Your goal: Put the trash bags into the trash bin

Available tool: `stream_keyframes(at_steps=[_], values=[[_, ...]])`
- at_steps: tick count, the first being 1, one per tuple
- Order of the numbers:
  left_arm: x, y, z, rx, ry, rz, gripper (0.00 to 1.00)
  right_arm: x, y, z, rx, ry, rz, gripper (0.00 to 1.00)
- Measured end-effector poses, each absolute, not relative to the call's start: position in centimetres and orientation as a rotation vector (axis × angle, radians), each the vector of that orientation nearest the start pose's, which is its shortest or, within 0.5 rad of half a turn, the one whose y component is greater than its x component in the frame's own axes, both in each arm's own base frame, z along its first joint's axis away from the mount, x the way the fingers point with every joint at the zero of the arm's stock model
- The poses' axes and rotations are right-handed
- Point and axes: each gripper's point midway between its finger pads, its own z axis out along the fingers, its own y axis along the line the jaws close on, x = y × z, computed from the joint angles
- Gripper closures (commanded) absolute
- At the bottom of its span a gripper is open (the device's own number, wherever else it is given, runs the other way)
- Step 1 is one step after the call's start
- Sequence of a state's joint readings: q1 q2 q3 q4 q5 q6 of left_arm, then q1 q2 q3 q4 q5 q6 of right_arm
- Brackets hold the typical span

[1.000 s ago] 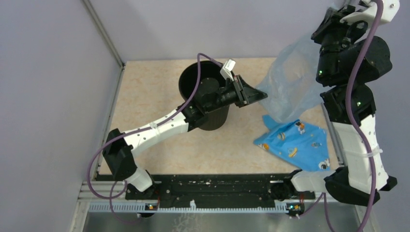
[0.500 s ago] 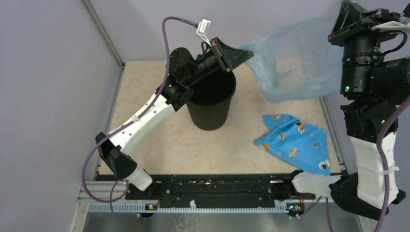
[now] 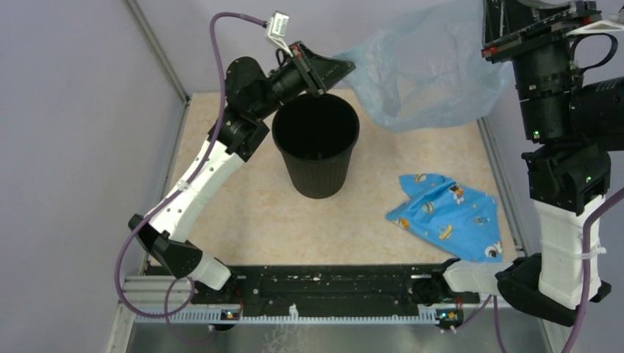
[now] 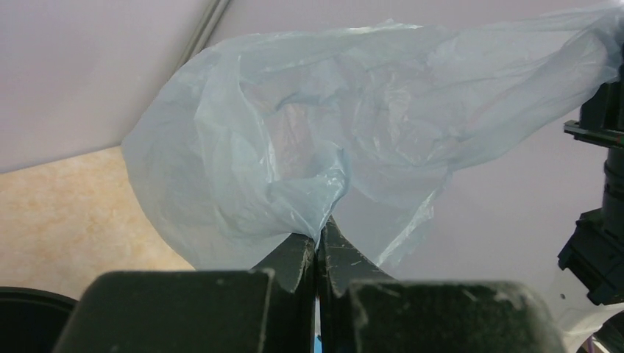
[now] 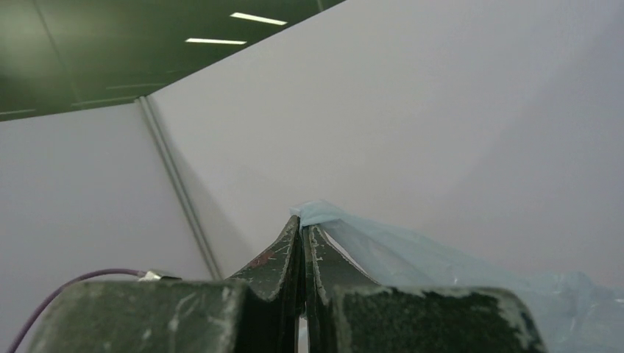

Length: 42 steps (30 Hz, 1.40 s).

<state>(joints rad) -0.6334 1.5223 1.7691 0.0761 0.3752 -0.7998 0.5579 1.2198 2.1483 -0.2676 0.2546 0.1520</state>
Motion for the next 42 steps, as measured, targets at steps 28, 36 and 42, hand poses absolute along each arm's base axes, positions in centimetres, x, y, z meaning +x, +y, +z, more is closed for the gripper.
stream_keyframes(at_steps=[28, 36, 42], values=[[26.9, -20.7, 56.9, -0.024, 1.391, -1.203, 1.0, 22.9, 21.4, 71.3, -0.217, 0.999, 1.117, 1.0], [26.7, -20.7, 55.7, -0.032, 1.444, -1.195, 1.0, 21.9, 21.8, 71.6, -0.233, 0.989, 1.165, 1.0], [27.5, -19.4, 55.0, -0.073, 1.475, -1.087, 1.0, 21.8, 22.3, 71.1, -0.24, 1.003, 1.204, 1.0]])
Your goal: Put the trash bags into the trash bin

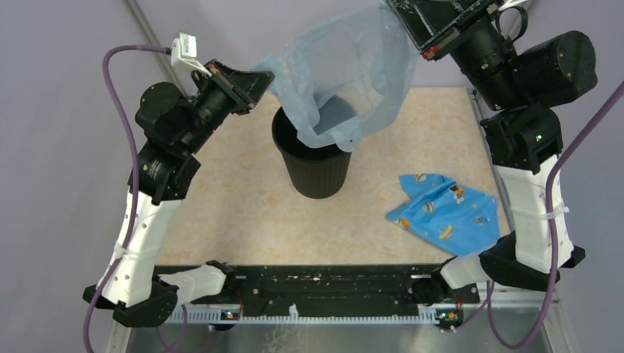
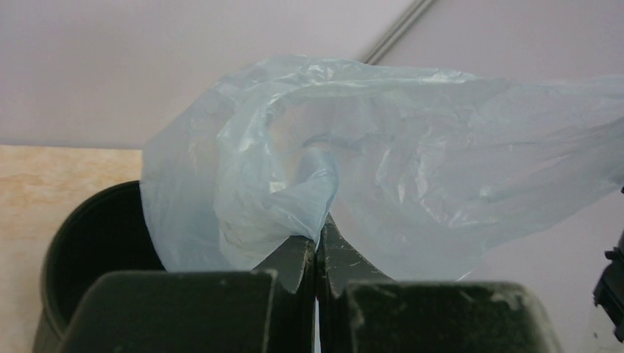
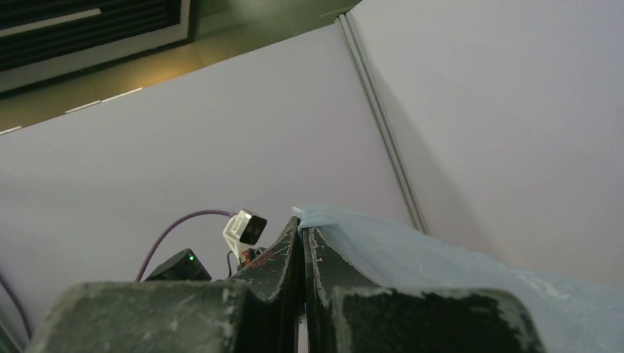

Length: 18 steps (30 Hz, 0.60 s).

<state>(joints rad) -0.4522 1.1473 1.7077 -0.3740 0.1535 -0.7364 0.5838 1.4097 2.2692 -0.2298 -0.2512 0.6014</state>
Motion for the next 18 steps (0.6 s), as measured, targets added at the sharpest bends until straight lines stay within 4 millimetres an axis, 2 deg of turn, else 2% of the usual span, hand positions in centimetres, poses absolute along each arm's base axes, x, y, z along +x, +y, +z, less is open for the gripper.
stream_keyframes(at_steps=[4, 8, 12, 15, 18], values=[[27.9, -18.1, 55.1, -0.114, 1.473, -1.003, 1.0, 22.4, 24.5, 70.1, -0.262, 1.044, 1.254, 1.0], [28.2, -17.1, 55.1, -0.146, 1.47, -0.949, 1.0, 23.0, 28.2, 68.0, -0.304, 1.12, 1.312, 1.0], [27.8, -16.9, 55.1, -0.145, 1.473, -0.946, 1.0, 22.6, 31.6, 65.8, -0.354, 1.197, 1.348, 1.0], [26.9, -17.4, 55.5, -0.106, 1.472, -0.981, 1.0, 21.4, 32.7, 65.5, -0.386, 1.206, 1.359, 1.0], [26.0, -18.0, 56.0, -0.061, 1.469, -1.029, 1.0, 20.1, 32.5, 66.2, -0.403, 1.179, 1.366, 1.0]])
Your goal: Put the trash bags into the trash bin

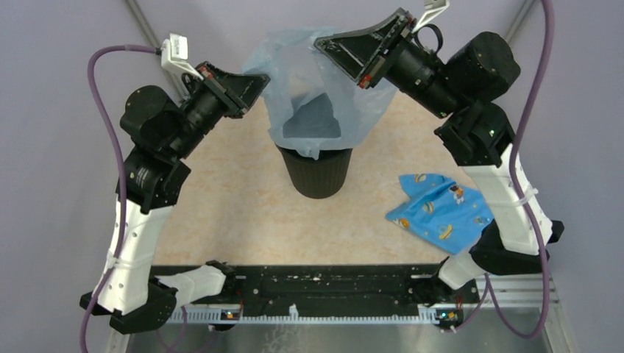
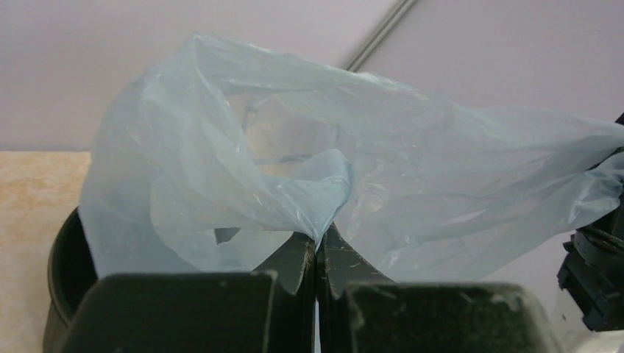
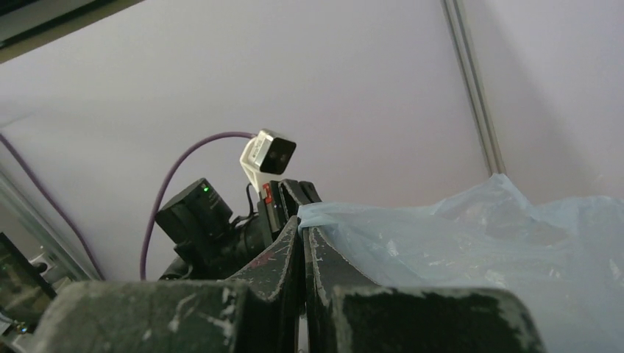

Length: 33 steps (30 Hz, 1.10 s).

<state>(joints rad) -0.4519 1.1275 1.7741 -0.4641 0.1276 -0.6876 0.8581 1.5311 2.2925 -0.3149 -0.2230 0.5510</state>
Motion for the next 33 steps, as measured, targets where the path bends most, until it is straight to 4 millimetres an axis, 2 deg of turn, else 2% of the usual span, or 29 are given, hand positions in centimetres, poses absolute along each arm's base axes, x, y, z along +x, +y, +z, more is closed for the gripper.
stream_keyframes(at_steps=[3, 7, 13, 17, 25, 29, 33], values=[[25.2, -18.6, 56.3, -0.032, 1.471, -1.078, 1.0, 19.3, 31.4, 67.0, -0.394, 1.15, 1.36, 1.0], [24.3, -19.2, 56.9, -0.004, 1.469, -1.133, 1.0, 17.7, 28.9, 68.8, -0.371, 1.09, 1.353, 1.0], [22.8, -19.2, 58.8, 0.028, 1.425, -1.185, 1.0, 15.6, 26.1, 71.2, -0.351, 1.0, 1.35, 1.0], [22.2, -19.1, 59.8, 0.038, 1.396, -1.202, 1.0, 15.6, 25.8, 71.6, -0.344, 0.985, 1.342, 1.0], [22.3, -18.8, 60.2, 0.018, 1.381, -1.19, 1.0, 16.0, 25.9, 71.3, -0.334, 1.001, 1.326, 1.0], [23.3, -18.4, 59.7, -0.006, 1.382, -1.145, 1.0, 16.9, 26.3, 70.8, -0.323, 1.02, 1.303, 1.0], [26.1, -18.3, 57.8, -0.039, 1.408, -1.051, 1.0, 19.0, 27.4, 69.8, -0.298, 1.058, 1.253, 1.0]])
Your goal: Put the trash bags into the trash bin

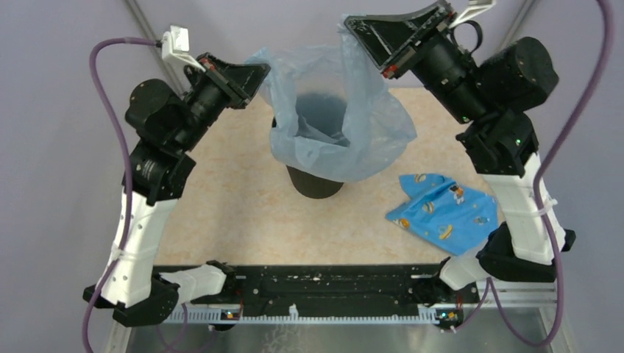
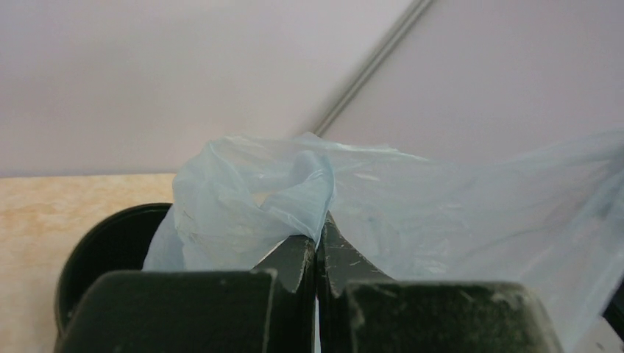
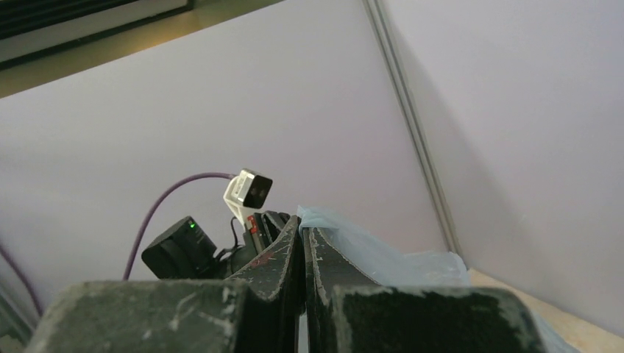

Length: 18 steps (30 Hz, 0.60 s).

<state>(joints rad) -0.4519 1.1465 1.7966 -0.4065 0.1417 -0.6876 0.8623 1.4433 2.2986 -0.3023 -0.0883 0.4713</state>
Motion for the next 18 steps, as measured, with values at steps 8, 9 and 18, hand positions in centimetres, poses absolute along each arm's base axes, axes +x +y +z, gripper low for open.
stream_keyframes(at_steps=[8, 9, 18], values=[[33.8, -17.8, 54.4, -0.109, 1.452, -0.81, 1.0, 24.7, 31.5, 66.4, -0.26, 1.159, 1.143, 1.0], [34.5, -17.6, 54.0, -0.119, 1.453, -0.786, 1.0, 25.2, 31.9, 66.0, -0.257, 1.167, 1.135, 1.0], [39.6, -10.4, 50.8, -0.26, 1.441, -0.627, 1.0, 26.4, 32.9, 65.5, -0.252, 1.169, 1.118, 0.83]])
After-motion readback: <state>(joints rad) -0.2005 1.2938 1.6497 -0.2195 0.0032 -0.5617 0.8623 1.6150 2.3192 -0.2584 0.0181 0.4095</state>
